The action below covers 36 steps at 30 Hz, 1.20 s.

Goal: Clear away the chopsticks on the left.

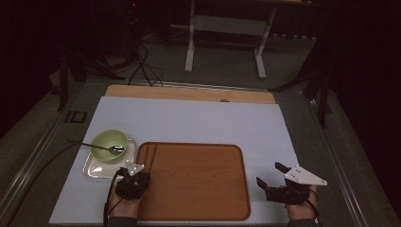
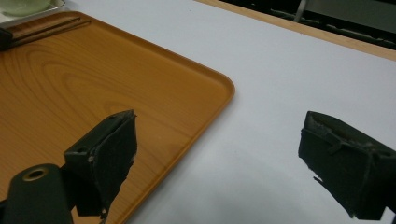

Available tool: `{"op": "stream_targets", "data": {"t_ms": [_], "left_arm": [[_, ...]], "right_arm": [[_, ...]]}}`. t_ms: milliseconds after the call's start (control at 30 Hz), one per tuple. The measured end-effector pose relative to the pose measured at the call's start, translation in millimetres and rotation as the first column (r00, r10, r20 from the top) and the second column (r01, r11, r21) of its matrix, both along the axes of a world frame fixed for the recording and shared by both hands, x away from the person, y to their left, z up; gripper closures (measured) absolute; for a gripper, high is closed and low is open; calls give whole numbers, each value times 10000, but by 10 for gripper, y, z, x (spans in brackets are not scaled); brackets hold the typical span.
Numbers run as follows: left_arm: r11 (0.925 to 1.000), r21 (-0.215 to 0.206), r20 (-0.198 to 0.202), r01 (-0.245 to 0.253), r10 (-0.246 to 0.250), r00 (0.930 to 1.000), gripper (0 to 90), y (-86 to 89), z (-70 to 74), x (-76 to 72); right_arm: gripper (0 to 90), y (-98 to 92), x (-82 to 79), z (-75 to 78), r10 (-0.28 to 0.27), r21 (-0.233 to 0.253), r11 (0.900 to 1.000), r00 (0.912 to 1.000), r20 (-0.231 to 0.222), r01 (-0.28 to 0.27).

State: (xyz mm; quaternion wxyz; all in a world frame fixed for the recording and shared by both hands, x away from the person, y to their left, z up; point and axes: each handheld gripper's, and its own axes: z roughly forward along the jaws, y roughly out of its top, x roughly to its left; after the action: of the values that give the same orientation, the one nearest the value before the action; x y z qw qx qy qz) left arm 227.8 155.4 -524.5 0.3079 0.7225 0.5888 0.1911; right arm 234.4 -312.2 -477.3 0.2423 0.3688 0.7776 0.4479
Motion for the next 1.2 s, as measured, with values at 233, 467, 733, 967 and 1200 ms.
{"op": "stream_targets", "data": {"t_ms": [233, 467, 733, 967, 1200], "left_arm": [[9998, -185, -36, 15, -16, 10000, 826, 71, 32, -58], [9996, -240, 25, 128, -128, 9999, 790, 72, 44, -55], [9994, -260, 140, 245, -241, 9996, 737, 72, 87, -49], [9992, -360, 302, 191, -180, 9994, 709, 118, 144, -38], [9995, -281, 429, 116, -104, 9990, 691, 188, 223, -16]], "right_arm": [[109, -3, -2, 2, -5, 19, 10000, 10000, 6, 5], [109, 3, 0, 3, 7, 17, 10000, 10000, 10, -7], [109, 2, 2, 2, 17, 15, 10000, 10000, 11, -17], [109, 3, 3, 2, 24, 18, 10000, 10000, 10, -24], [109, 4, 4, 2, 29, 16, 10000, 10000, 3, -29]]}}
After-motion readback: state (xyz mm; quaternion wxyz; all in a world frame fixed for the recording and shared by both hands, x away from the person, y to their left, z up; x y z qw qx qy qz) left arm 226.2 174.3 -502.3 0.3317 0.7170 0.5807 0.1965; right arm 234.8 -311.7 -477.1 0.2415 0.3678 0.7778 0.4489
